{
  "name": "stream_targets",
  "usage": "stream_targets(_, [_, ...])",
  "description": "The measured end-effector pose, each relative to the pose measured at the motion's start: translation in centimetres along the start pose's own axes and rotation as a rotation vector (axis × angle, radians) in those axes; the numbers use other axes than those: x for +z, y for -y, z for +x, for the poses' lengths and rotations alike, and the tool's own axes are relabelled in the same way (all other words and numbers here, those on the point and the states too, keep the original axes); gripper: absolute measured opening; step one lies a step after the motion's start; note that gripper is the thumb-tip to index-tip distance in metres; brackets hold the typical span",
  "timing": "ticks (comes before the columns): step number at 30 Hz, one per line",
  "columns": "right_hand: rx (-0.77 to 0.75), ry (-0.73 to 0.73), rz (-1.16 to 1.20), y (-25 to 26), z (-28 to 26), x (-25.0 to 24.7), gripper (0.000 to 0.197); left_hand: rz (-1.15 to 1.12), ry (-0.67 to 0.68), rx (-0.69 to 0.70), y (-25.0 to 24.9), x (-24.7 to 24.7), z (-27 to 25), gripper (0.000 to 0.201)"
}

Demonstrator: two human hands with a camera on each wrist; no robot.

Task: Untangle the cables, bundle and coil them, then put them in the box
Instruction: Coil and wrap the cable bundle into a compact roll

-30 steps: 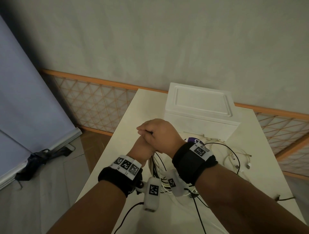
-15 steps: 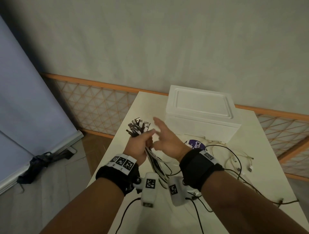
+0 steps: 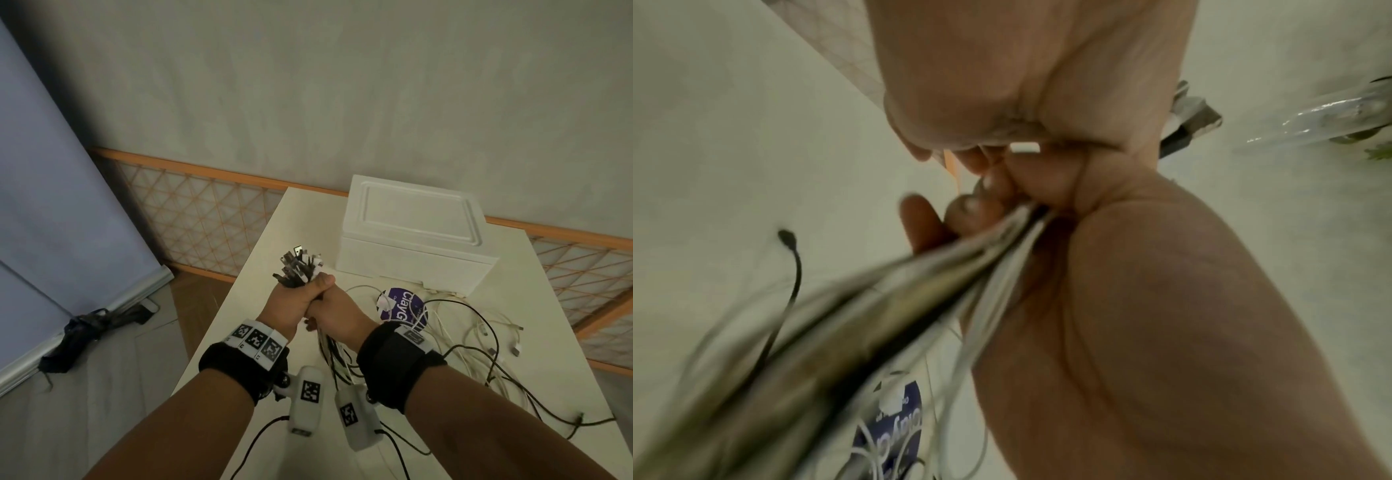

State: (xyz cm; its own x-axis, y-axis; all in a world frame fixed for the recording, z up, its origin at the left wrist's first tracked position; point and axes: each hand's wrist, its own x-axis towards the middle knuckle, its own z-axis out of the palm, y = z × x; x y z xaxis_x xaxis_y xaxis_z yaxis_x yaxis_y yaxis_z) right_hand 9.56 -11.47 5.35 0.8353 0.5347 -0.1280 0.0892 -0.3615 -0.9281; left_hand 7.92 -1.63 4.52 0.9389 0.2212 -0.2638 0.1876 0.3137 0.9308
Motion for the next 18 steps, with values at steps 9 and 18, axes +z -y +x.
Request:
stream_targets(9, [-0.032, -0.139, -0.609, -1.4, -0.2, 0.3, 0.026, -0.157, 0.146, 0.036, -4.2, -3.2, 1.0, 0.075])
stream_targets(18, [-0.077, -0.179, -0.687, -0.5, 0.4, 0.5, 0.016, 0.259, 0.031, 0.131, -2.9, -1.3, 0.5, 0.020])
